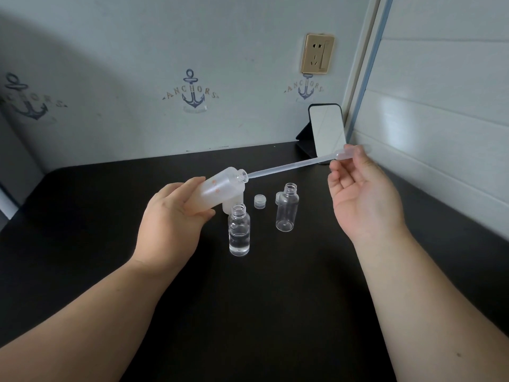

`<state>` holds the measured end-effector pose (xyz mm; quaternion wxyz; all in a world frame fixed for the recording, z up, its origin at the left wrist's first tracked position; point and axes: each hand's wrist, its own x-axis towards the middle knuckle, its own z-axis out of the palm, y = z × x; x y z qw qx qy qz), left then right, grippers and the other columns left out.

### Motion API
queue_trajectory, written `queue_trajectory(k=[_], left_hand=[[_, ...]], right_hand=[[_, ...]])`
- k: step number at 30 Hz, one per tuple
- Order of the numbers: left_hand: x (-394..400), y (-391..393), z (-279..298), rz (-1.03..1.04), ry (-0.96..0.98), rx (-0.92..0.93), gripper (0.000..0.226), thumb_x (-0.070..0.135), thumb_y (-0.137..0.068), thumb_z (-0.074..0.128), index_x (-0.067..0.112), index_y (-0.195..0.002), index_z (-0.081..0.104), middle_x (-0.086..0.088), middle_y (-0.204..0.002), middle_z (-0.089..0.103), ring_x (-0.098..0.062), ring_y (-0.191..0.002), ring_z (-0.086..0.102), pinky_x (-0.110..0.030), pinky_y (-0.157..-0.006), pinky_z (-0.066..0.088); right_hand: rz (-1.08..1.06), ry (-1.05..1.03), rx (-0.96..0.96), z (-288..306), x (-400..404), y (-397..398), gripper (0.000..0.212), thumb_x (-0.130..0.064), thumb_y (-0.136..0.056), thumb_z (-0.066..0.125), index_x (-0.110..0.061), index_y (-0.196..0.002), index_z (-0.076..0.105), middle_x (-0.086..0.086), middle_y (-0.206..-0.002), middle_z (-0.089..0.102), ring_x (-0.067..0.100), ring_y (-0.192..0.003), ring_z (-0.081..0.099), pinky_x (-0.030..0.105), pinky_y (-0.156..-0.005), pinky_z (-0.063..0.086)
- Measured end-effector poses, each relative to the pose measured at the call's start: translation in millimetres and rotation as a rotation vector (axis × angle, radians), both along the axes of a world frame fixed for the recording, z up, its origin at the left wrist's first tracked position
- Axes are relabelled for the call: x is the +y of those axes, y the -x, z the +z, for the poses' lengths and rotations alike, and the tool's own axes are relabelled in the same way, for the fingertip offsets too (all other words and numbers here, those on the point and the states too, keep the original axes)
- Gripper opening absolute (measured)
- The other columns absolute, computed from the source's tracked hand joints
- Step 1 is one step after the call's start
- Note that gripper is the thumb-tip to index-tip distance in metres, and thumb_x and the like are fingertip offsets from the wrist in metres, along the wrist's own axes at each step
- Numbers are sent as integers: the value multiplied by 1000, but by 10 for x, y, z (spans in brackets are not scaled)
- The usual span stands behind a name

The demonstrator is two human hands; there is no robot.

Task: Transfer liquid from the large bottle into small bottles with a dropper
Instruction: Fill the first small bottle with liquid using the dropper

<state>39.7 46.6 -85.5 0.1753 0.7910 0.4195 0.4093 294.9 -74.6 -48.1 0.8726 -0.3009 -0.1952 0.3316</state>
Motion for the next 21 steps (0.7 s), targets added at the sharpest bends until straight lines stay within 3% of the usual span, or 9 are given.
queue_trajectory(k=[6,9,13,18,21], left_hand=[[35,1,8,23,31,-33,42,27,-87,74,40,-124,59,19,-104,57,0,-94,46,-14,-74,33],[42,-1,3,13,61,-63,37,32,-88,73,41,-120,57,19,-102,61,-6,-95,53,-21,-74,38],[26,-12,11,-5,114,-113,41,37,-87,74,58,-105,44,32,-97,59,1,-90,58,-25,-72,46],[38,-20,-10,23,191,-166,43,44,-87,75,46,-120,48,27,-94,58,25,-82,53,-15,-64,39],[58,-23,-31,37,220,-190,50,45,-86,76,40,-128,51,30,-95,56,12,-82,58,-12,-65,37]], right_hand=[[-45,-33,155,14,-23,-38,17,-15,-91,72,-6,-79,80,4,-82,75,17,-73,71,23,-68,55],[-39,-47,193,25,-34,-39,11,-15,-92,71,-4,-91,73,3,-82,74,16,-72,71,23,-66,54],[-22,-40,184,34,-33,-22,11,-14,-93,69,-3,-94,71,2,-76,70,13,-66,66,22,-63,52],[8,-16,117,34,-31,-16,15,-16,-95,67,-5,-85,70,2,-74,66,13,-63,60,21,-61,49],[23,-15,83,35,-17,-9,17,-16,-95,66,-6,-84,72,2,-73,65,13,-62,60,21,-60,49]])
